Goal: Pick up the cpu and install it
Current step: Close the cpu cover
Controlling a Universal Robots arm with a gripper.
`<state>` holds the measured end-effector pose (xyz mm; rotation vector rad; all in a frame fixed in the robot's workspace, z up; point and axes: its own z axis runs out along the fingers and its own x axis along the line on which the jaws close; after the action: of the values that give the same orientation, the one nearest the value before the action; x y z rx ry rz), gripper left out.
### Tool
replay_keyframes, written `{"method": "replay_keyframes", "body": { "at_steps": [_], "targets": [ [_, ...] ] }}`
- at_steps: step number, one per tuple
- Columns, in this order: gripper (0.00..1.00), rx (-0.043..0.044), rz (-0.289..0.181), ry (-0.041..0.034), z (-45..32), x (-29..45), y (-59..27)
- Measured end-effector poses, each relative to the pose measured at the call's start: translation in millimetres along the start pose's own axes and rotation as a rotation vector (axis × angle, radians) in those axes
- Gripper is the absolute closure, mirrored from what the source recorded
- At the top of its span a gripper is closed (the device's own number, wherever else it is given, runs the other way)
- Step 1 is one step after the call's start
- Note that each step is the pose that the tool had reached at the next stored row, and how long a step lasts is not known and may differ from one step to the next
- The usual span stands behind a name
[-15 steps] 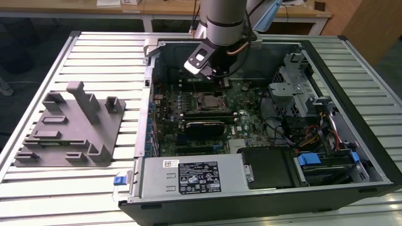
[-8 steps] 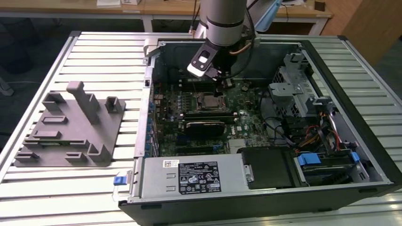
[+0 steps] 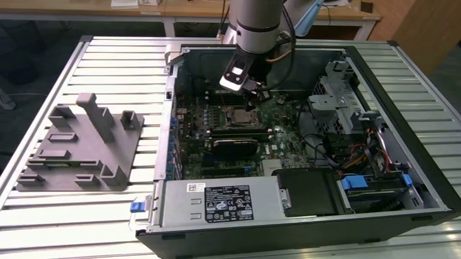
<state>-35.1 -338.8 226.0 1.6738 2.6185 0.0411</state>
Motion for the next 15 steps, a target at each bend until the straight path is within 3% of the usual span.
{"method": "replay_keyframes", "body": {
  "at_steps": [15],
  "targets": [
    [0.89,-0.0038,-0.273,0.0111,2.1,0.0,-0.1]
  ]
}}
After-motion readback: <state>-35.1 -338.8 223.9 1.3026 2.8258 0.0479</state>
